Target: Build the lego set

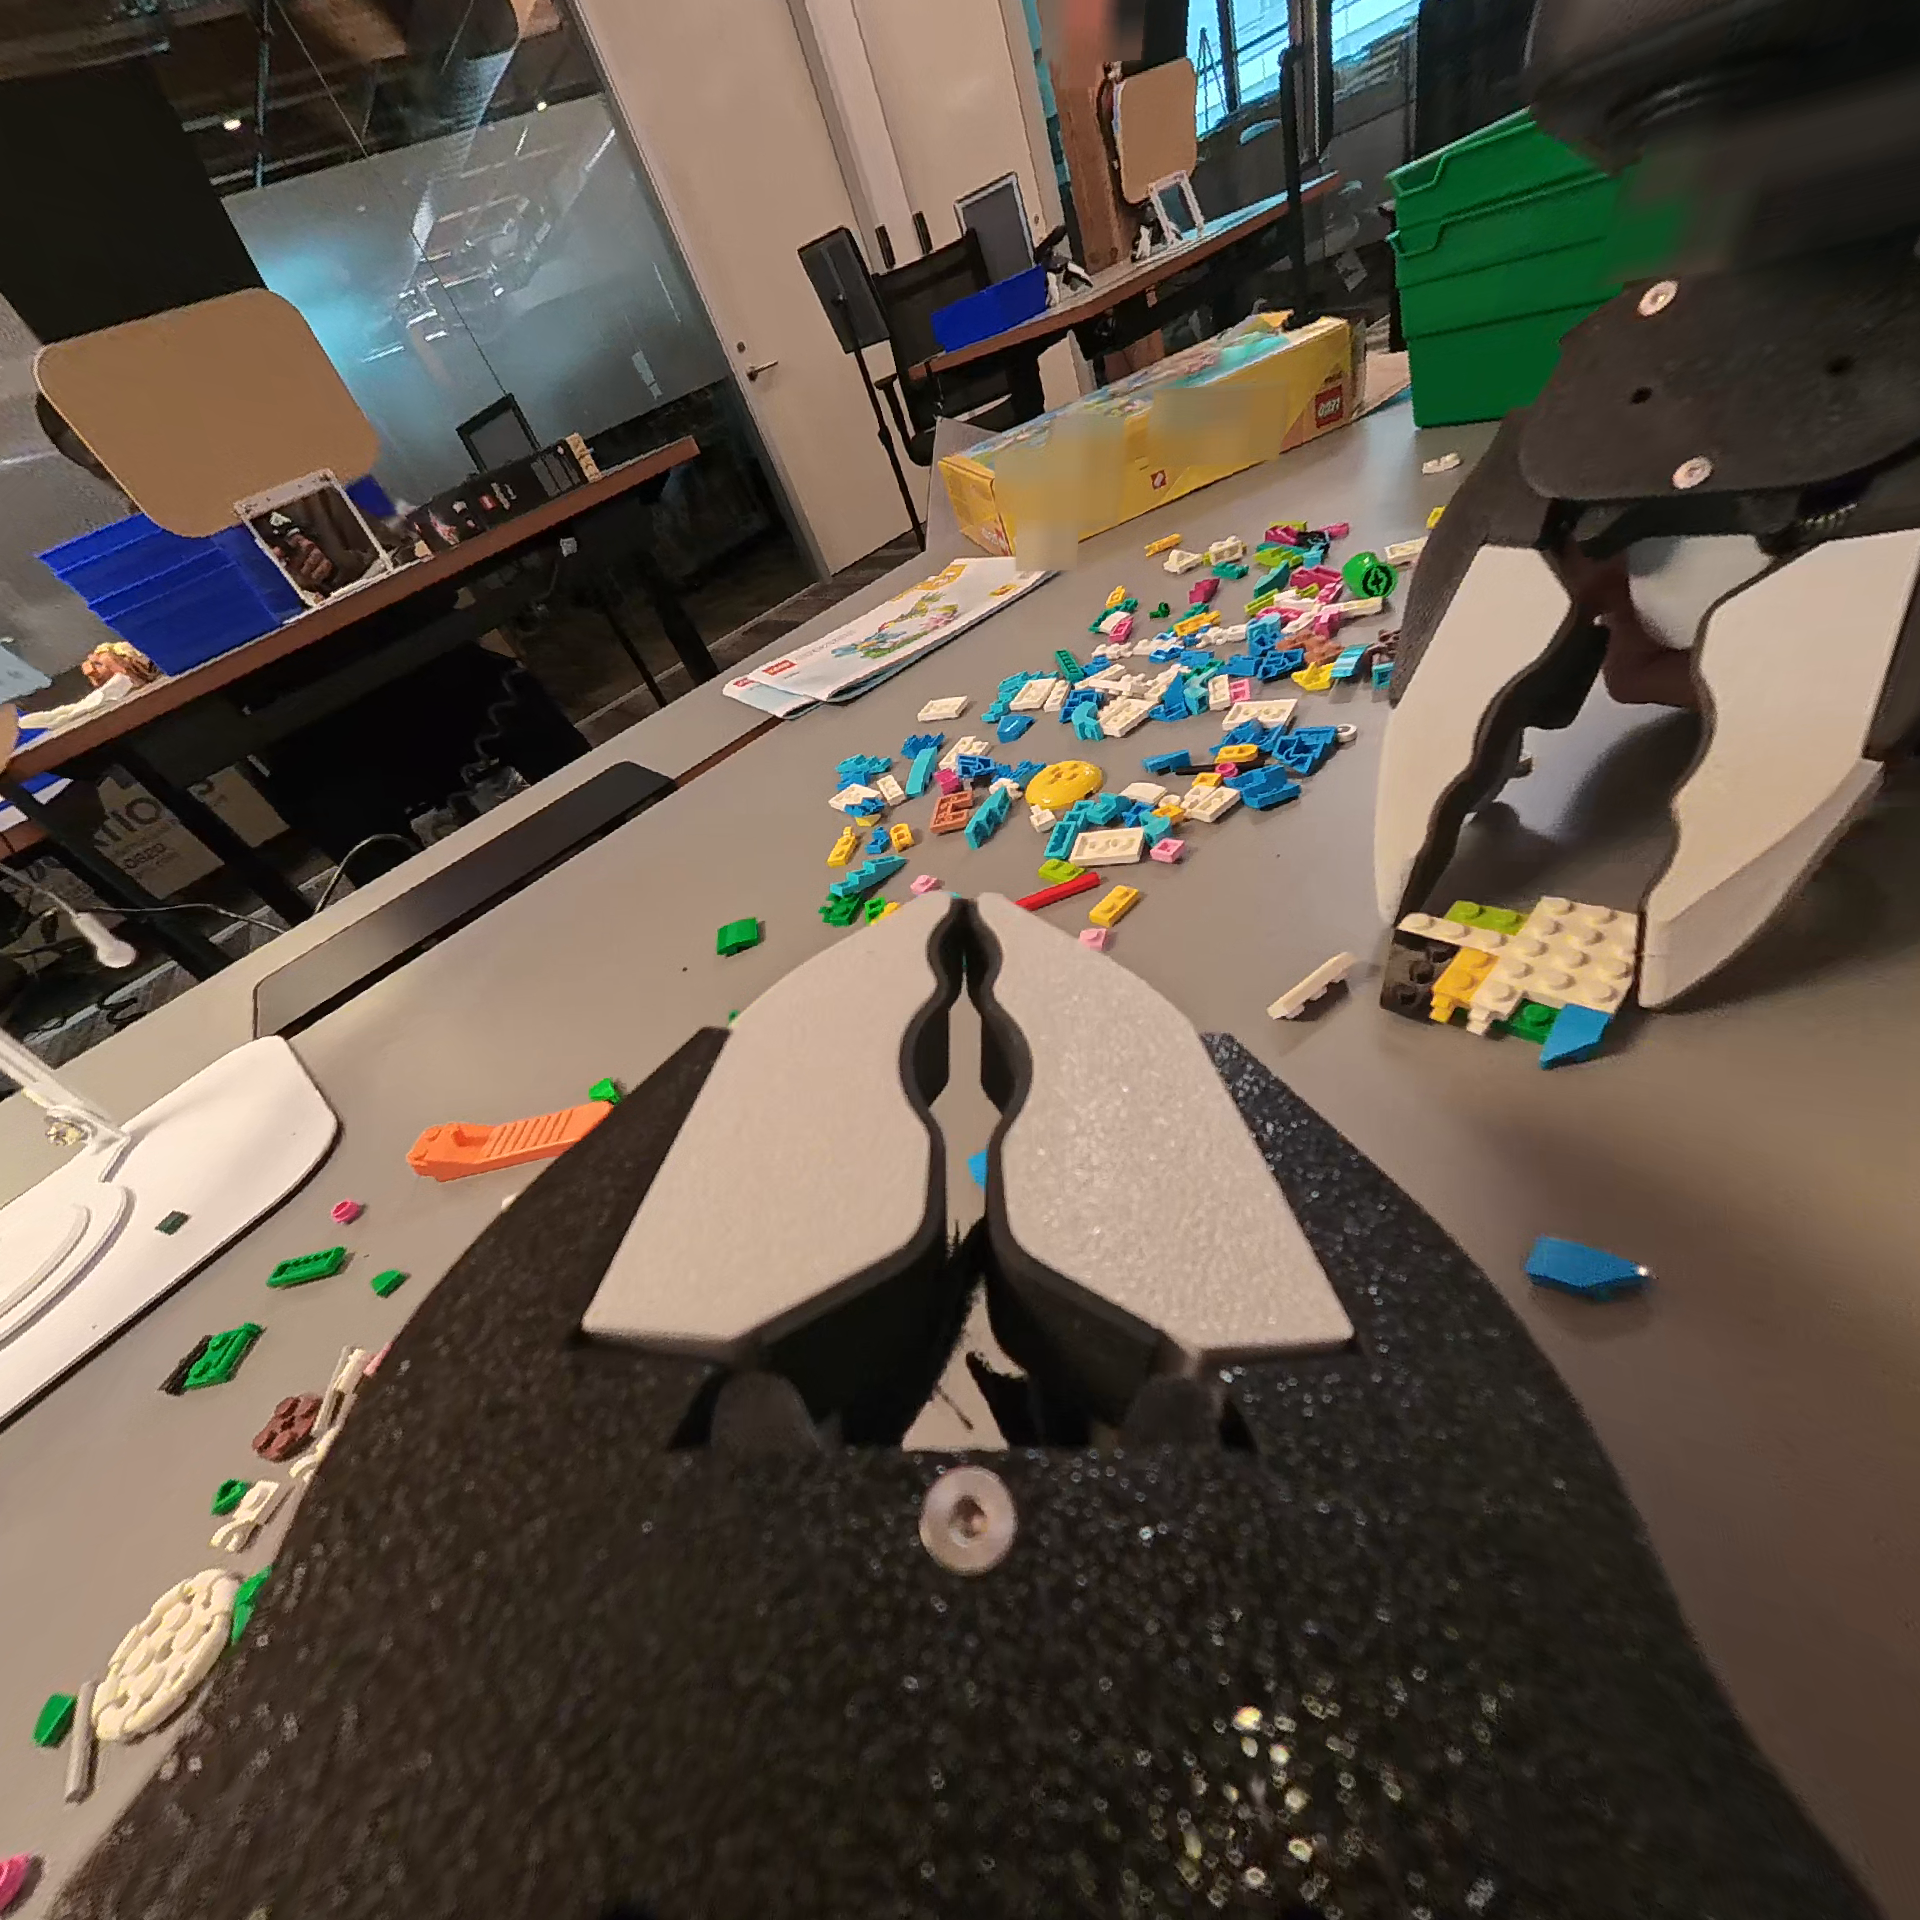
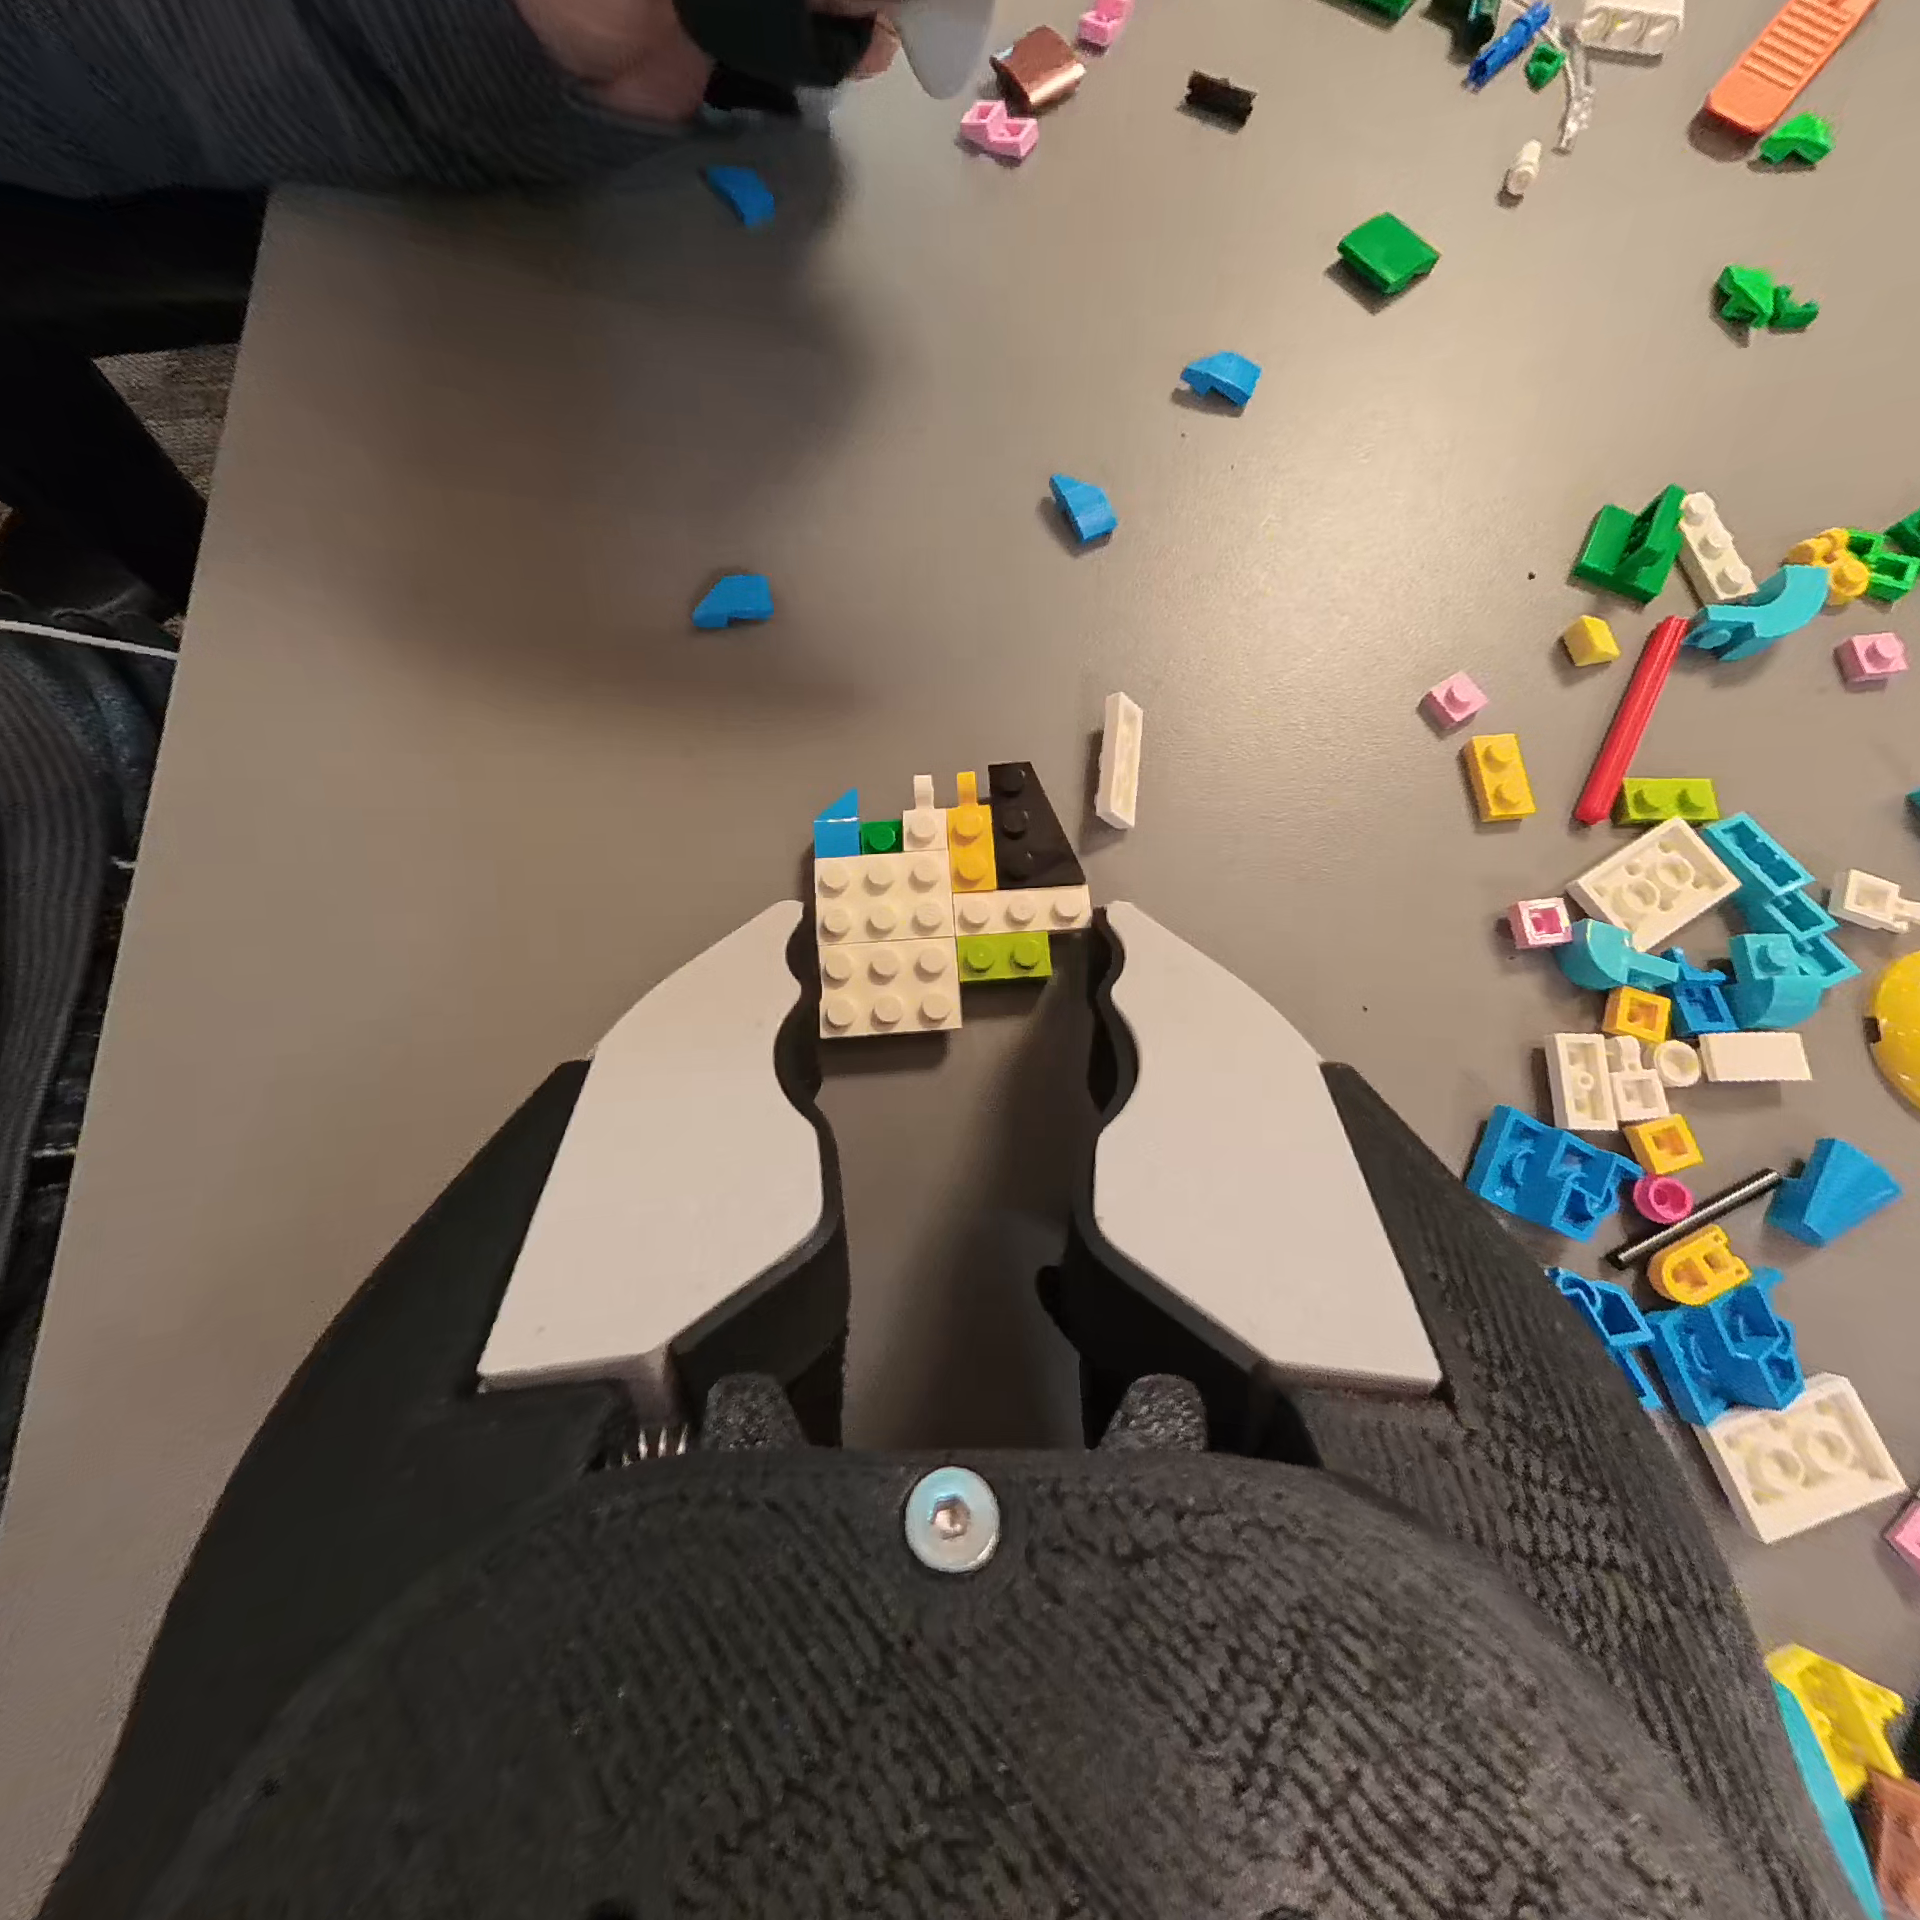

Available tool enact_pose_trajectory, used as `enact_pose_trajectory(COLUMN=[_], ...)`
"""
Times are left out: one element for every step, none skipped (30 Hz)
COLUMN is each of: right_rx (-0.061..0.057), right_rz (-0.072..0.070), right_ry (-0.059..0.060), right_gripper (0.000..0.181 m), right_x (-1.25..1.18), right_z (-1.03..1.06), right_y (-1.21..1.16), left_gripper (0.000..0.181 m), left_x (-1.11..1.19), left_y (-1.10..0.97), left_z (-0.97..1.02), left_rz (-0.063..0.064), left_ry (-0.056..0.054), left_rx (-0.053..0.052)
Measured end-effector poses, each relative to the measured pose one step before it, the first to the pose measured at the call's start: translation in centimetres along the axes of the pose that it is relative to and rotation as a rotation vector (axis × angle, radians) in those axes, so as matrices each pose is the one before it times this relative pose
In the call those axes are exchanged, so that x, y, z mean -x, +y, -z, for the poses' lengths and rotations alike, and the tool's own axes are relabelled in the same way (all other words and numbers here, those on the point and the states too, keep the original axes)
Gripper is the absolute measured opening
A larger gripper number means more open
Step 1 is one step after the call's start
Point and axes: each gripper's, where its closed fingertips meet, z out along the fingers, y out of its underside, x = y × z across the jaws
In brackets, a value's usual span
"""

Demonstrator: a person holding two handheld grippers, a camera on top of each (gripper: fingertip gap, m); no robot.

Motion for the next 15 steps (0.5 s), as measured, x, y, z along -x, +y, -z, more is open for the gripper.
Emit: enact_pose_trajectory(right_rx=[-0.0015, -0.0047, -0.0092, -0.0146, -0.0222, -0.0285, -0.0306, -0.0306, -0.0290, -0.0249, -0.0189, -0.0125, -0.0077, -0.0054, -0.0044], right_rz=[0.0082, 0.0136, 0.0180, 0.0212, 0.0249, 0.0297, 0.0329, 0.0358, 0.0393, 0.0388, 0.0342, 0.0299, 0.0278, 0.0284, 0.0282], right_ry=[-0.0019, 0.0026, 0.0073, 0.0097, 0.0117, 0.0173, 0.0214, 0.0205, 0.0197, 0.0192, 0.0155, 0.0142, 0.0169, 0.0153, 0.0128], right_gripper=[0.048, 0.048, 0.048, 0.048, 0.048, 0.048, 0.048, 0.048, 0.048, 0.048, 0.048, 0.048, 0.048, 0.048, 0.048], right_x=[0.061, 0.025, -0.015, -0.029, -0.025, -0.077, -0.116, -0.088, -0.053, -0.045, -0.005, -0.010, -0.051, -0.033, 0.024], right_z=[0.003, 0.017, 0.046, 0.078, 0.143, 0.191, 0.215, 0.233, 0.200, 0.174, 0.120, 0.044, 0.008, -0.016, -0.030], right_y=[-0.033, -0.083, -0.159, -0.269, -0.413, -0.523, -0.578, -0.565, -0.523, -0.466, -0.379, -0.286, -0.213, -0.171, -0.158], left_gripper=[0.000, 0.000, 0.000, 0.000, 0.000, 0.000, 0.000, 0.002, 0.024, 0.038, 0.048, 0.056, 0.063, 0.067, 0.068], left_x=[0.027, 0.041, 0.022, 0.010, -0.040, -0.272, -0.565, -0.677, -0.528, -0.487, -0.497, -0.349, -0.360, -0.397, -0.333], left_y=[-0.104, -0.034, -0.005, -0.063, -0.238, -0.425, -0.440, -0.244, -0.169, 0.053, 0.124, 0.151, 0.245, 0.265, 0.252], left_z=[0.061, 0.034, 0.002, 0.013, 0.059, 0.087, 0.042, -0.066, -0.180, -0.259, -0.284, -0.258, -0.245, -0.239, -0.251], left_rz=[0.0040, 0.0095, 0.0162, 0.0236, 0.0326, 0.0443, 0.0572, 0.0668, 0.0761, 0.0884, 0.0873, 0.0795, 0.0743, 0.0702, 0.0628], left_ry=[0.0003, 0.0011, 0.0059, 0.0091, 0.0153, 0.0342, 0.0567, 0.0656, 0.0554, 0.0549, 0.0572, 0.0461, 0.0455, 0.0463, 0.0389], left_rx=[-0.0064, -0.0031, -0.0019, -0.0049, -0.0147, -0.0265, -0.0254, -0.0099, -0.0035, 0.0136, 0.0157, 0.0093, 0.0114, 0.0121, 0.0110])
